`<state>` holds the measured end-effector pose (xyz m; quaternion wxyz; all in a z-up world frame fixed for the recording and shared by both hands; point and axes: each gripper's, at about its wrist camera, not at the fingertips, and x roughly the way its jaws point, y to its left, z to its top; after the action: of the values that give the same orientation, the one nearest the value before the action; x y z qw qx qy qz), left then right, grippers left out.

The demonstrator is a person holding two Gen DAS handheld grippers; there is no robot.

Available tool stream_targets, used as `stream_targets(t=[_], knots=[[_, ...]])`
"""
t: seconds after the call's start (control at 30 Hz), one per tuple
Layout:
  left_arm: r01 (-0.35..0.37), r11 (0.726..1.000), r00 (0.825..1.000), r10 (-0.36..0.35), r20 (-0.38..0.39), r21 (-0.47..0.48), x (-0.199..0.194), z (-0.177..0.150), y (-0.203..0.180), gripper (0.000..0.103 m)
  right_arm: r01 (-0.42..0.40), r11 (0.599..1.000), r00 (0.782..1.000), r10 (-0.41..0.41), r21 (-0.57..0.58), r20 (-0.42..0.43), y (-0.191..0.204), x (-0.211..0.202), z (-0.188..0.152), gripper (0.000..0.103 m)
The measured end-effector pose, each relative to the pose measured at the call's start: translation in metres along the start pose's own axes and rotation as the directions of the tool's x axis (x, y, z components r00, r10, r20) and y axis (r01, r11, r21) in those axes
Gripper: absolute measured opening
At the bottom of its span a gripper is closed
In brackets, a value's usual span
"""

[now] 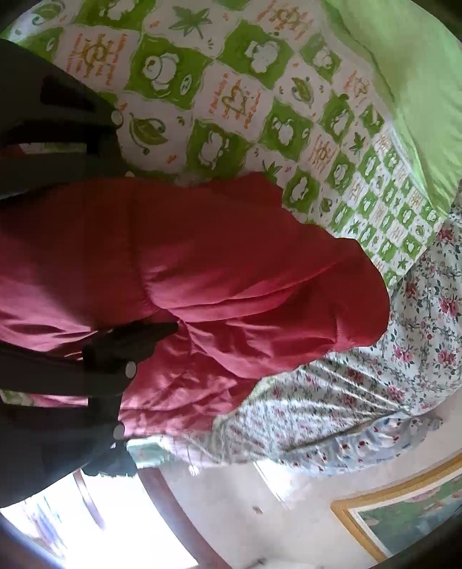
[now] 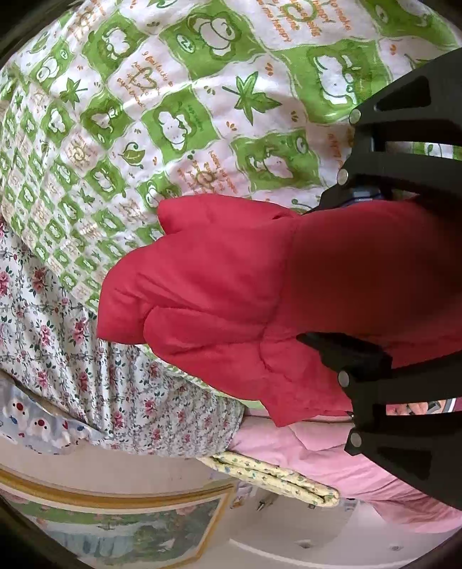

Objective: Fold large clothes

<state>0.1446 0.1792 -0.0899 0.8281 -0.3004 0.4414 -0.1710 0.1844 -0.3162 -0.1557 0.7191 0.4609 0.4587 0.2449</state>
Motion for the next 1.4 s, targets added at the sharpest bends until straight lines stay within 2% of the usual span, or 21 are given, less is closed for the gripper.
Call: stream_targets(t=[0.07,0.1,0.13,0.33,0.47,0.53,0.6,0.77,0.9,1.13,1.4], knots=[[-0.035,0.999,0.999,0.034,0.009,0.017,-0.002,0.0,-0.005,0.058,0.04,0.999,0.999,-0.04,-0.015,0.01,0.004,-0.002,-0.001,0.07],[-0.056,0.998,0.998,0.055,0.013,0.021,-0.004,0.0,-0.007,0.065,0.053,0.998,0.999,-0.053,-0.022,0.014,0.005,-0.003,-0.001,0.071],[-0.084,0.996,0.996,0.084,0.022,0.024,-0.006,0.0,-0.009,0.067,0.067,0.997,0.998,-0.067,-0.028,0.019,0.008,-0.004,-0.002,0.073],[-0.137,0.99,0.989,0.136,0.066,0.019,-0.025,-0.005,-0.018,0.069,0.13,0.991,0.991,-0.128,-0.041,0.047,0.019,-0.013,-0.003,0.079],[-0.194,0.98,0.978,0.19,0.091,0.041,-0.034,-0.007,-0.023,0.073,0.176,0.983,0.98,-0.171,-0.046,0.096,0.025,-0.027,-0.003,0.088],[-0.246,0.968,0.965,0.239,0.107,0.052,-0.037,-0.007,-0.025,0.082,0.202,0.978,0.972,-0.194,-0.049,0.13,0.028,-0.036,-0.003,0.088],[-0.278,0.959,0.955,0.269,0.124,0.061,-0.039,-0.006,-0.026,0.083,0.215,0.975,0.965,-0.205,-0.048,0.163,0.031,-0.047,-0.004,0.088],[-0.286,0.957,0.947,0.275,0.168,0.043,-0.054,-0.008,-0.023,0.083,0.228,0.97,0.954,-0.205,-0.085,0.219,0.047,-0.063,-0.013,0.088],[-0.279,0.956,0.946,0.257,0.199,0.09,-0.067,-0.015,-0.038,0.083,0.245,0.959,0.948,-0.206,-0.143,0.244,0.066,-0.068,-0.021,0.088],[-0.242,0.941,0.961,0.199,0.19,0.238,-0.067,-0.034,-0.085,0.083,0.283,0.923,0.943,-0.219,-0.261,0.251,0.099,-0.06,-0.041,0.088],[-0.19,0.903,0.98,0.15,0.131,0.384,-0.05,-0.059,-0.128,0.083,0.322,0.85,0.942,-0.243,-0.418,0.232,0.14,-0.037,-0.069,0.088]])
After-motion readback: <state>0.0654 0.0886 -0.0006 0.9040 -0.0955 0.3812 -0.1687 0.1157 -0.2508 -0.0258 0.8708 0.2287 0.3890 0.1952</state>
